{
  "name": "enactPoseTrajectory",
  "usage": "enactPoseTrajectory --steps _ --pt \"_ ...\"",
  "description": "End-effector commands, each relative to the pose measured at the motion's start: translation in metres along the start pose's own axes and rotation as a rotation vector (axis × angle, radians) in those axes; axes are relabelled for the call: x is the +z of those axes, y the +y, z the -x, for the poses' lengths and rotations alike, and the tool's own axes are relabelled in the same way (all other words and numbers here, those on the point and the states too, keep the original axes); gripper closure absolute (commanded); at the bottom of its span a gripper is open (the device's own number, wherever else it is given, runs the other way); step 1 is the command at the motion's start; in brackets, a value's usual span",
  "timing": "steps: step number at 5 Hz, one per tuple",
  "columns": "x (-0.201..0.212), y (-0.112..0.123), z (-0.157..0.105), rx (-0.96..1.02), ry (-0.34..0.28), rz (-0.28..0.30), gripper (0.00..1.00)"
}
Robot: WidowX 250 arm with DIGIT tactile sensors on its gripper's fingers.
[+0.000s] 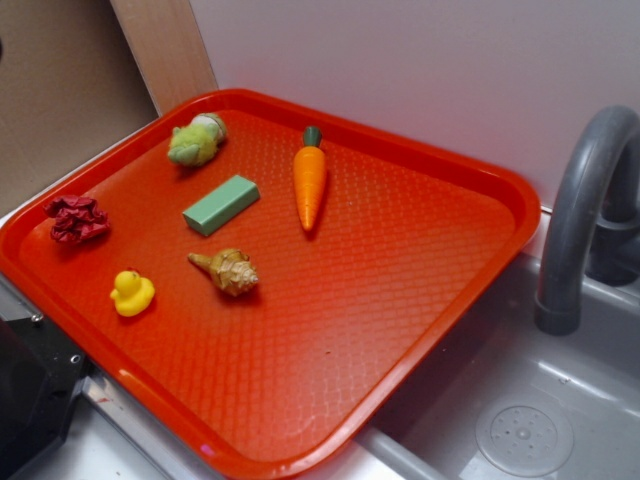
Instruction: Grab the green animal.
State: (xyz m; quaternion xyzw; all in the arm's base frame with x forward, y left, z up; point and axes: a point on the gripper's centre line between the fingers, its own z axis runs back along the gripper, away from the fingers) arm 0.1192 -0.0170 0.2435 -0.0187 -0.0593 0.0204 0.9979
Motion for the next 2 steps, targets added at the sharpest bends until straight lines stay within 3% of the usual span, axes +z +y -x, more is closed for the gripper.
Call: enactPoseTrajectory --steps 1,2 --pt "0.000 0.000 0.000 0.000 0.000 0.000 0.00" --pt "0.002 -0.004 -0.020 0.046 -0.033 0.015 0.00"
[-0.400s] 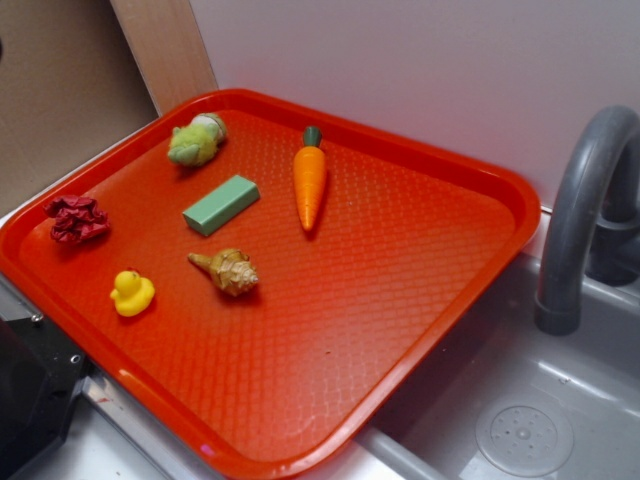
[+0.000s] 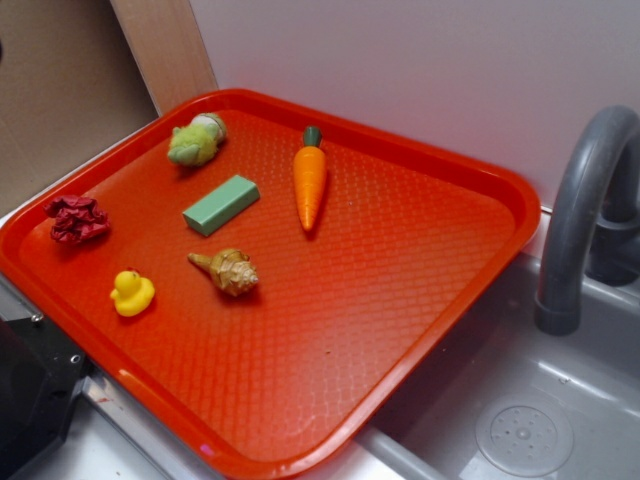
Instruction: Grab the green animal.
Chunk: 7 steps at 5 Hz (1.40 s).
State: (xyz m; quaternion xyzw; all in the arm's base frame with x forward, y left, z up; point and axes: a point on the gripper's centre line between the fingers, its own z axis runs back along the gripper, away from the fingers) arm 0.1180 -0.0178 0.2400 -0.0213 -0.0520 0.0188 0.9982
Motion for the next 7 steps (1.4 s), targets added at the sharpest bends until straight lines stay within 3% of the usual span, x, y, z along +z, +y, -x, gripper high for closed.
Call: enactPoseTrajectory --steps 1,3,5,6,7 --pt "0.006 0.001 -0.046 0.101 -0.097 -0.001 0.00" --pt "0.000 0.039 -0.111 0.277 -0.200 -0.048 0.00" --pt "-0.018 0.085 -0.169 0.376 -0.258 -0.078 0.00" --pt "-0.019 0.106 -0.181 0.421 -0.293 -0.112 0.00" --pt "-0.033 0.138 -0.175 0.476 -0.297 -0.159 0.00"
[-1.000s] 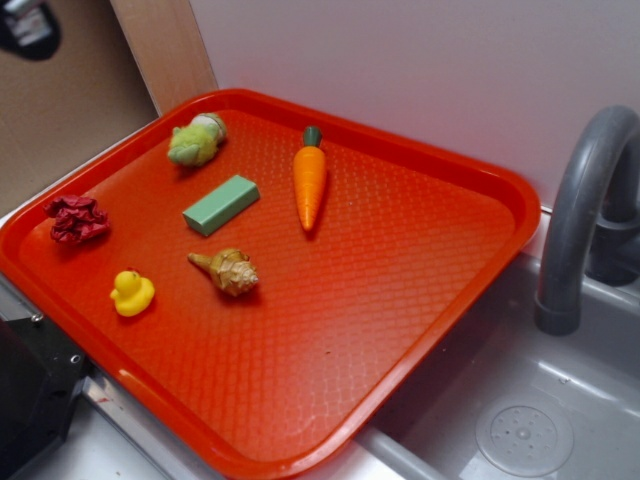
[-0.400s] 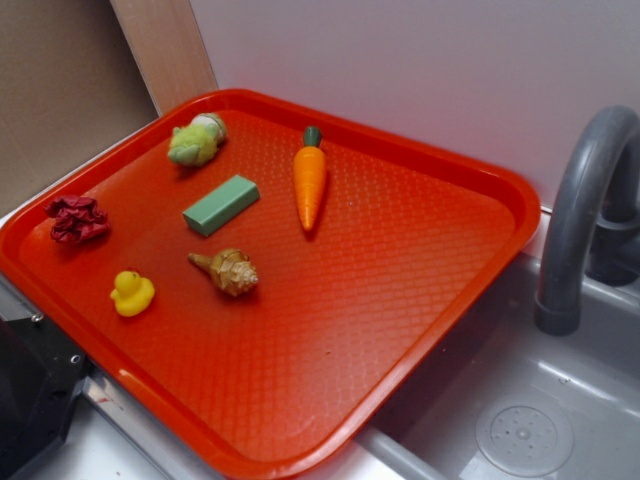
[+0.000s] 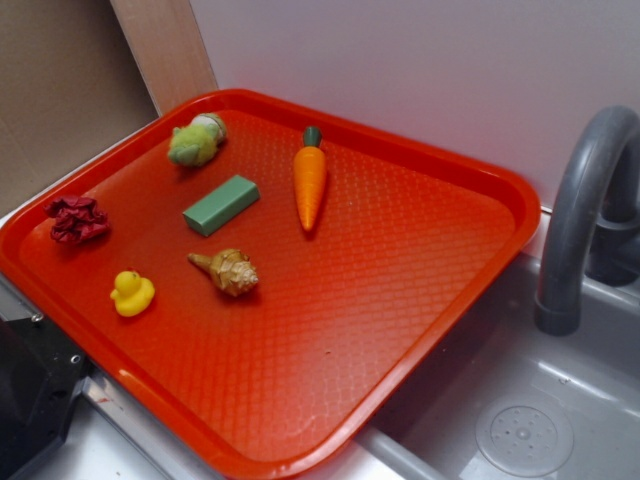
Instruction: Grab the green animal.
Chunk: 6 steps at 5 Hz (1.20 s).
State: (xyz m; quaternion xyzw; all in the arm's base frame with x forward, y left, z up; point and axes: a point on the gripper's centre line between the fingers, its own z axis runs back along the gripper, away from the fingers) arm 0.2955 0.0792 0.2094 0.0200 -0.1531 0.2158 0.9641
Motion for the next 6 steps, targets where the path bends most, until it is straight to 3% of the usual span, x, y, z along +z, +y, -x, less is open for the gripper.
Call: enactPoseTrajectory --steps 1,2,3,4,6 --pt "-0.014 0.063 -0.013 0.092 -0.076 -0.113 0.00" --pt "-0.033 0.074 -0.009 0.095 -0.063 -0.154 0.00" --pt "-0.077 0.069 0.008 0.073 -0.017 -0.144 0.00" --pt "-0.096 0.072 0.018 0.090 -0.008 -0.169 0.00" --pt "-0.129 0.072 0.031 0.097 -0.028 -0.152 0.00"
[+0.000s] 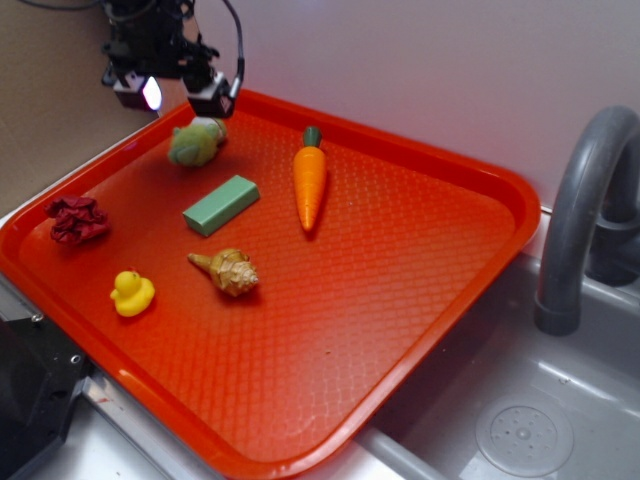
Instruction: Grab the green animal.
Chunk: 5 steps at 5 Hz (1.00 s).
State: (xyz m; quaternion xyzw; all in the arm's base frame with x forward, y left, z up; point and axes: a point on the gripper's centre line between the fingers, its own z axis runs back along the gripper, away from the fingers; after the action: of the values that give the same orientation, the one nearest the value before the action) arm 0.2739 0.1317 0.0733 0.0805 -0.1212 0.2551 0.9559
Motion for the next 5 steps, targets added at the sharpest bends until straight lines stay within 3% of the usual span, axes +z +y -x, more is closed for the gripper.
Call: enactPoseTrajectory --steps 1,2,3,5 --pt "-0.020 0.013 -0.005 0.048 -0.087 0.008 0.00" --pt "-0.030 0.010 -0.009 0.060 -0.076 0.025 0.00" --pt "-0.035 0.013 -0.009 0.035 -0.059 0.011 1.00" --pt "0.039 -0.013 -0.003 -0.126 -0.101 0.026 1.00"
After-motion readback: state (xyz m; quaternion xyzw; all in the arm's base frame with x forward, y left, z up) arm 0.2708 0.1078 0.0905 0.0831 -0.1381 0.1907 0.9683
